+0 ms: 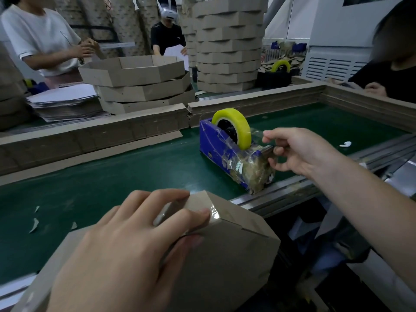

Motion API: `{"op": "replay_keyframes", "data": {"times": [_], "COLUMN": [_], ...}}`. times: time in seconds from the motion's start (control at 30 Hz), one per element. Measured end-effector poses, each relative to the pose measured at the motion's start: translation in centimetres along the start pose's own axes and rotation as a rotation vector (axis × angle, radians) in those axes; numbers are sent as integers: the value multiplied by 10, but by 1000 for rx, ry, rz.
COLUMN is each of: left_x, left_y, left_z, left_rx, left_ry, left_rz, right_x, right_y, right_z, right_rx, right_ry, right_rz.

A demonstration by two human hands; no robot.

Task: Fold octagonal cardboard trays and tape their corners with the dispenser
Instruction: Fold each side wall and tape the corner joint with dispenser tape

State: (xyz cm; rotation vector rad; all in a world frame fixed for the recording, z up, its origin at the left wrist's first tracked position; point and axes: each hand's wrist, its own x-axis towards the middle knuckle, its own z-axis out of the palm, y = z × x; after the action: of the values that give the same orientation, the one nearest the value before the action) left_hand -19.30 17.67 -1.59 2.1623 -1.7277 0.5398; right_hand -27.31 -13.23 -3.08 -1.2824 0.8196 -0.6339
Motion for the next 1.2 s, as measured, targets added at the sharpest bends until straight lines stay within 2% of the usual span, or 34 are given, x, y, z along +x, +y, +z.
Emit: {"op": "replay_keyframes", "data": {"times": [0.13, 0.23, 0.6, 0.83, 0.9, 0.97, 1.1, 1.2], "left_x": [-1, -1, -2, 0, 0, 1, 1, 1], "left_y": [-4, -5, -6, -3, -1, -1, 0, -1], "left_z": [5, 6, 9, 8, 8, 8, 7, 4], "left_rx": [35, 40, 18, 16, 23, 22, 16, -6], "left_ry": [-12, 29, 37, 36, 38, 36, 41, 18], "left_rz": [-48, -12, -31, -35, -26, -23, -4, 5], "right_x": [-5, -6, -11, -18, -18, -19, -23, -28], "right_y": [21, 34, 51, 65, 68, 69, 68, 61], "right_z": [-4, -7, -7, -14, -16, -20, -31, -35], "right_rx": [146, 214, 372, 371, 290, 112, -556, -850], "right_ry": [-29, -47, -63, -74, -48, 20, 179, 286], "right_rz": [-176, -260, -361, -434, -452, -476, -658, -788]}}
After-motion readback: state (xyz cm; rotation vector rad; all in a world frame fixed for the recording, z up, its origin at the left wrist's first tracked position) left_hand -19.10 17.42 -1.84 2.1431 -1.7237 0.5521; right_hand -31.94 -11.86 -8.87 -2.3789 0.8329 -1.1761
